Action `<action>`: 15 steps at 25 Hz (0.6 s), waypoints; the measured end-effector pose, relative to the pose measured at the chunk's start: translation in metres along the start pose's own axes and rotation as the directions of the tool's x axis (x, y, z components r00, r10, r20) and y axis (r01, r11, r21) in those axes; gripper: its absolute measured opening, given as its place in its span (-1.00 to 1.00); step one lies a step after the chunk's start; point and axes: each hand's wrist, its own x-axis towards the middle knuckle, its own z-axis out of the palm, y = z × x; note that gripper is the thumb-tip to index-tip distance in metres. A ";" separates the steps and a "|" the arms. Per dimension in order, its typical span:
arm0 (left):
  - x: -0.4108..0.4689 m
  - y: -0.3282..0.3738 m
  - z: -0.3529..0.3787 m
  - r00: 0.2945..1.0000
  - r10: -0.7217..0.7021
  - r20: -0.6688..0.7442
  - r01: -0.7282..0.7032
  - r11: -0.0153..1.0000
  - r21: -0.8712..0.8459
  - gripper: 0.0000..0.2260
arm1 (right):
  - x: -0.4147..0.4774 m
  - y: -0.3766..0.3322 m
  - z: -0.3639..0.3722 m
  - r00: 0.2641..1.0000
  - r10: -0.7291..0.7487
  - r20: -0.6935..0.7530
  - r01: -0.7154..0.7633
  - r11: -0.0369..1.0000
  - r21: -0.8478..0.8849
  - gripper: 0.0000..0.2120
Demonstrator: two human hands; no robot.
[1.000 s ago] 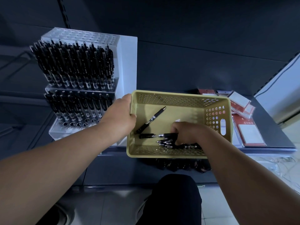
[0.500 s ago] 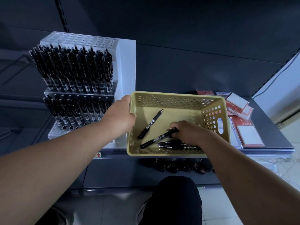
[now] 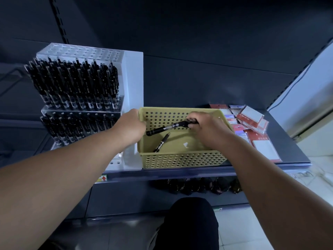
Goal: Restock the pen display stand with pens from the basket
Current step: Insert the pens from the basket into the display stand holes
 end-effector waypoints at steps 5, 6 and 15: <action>-0.035 0.018 -0.013 0.974 0.219 -0.064 -0.210 0.969 0.128 -0.61 | -0.003 -0.024 -0.011 0.992 -0.097 -0.086 0.095 0.995 -0.028 -0.90; -0.042 0.021 -0.015 0.962 0.271 -0.034 -0.261 0.947 0.189 -0.59 | -0.004 -0.030 -0.012 0.989 -0.121 -0.090 0.117 0.992 -0.051 -0.91; -0.071 -0.011 -0.046 0.959 0.274 -0.065 -0.256 0.945 0.204 -0.76 | -0.016 -0.089 -0.006 0.989 0.030 -0.148 0.013 0.960 0.281 -0.82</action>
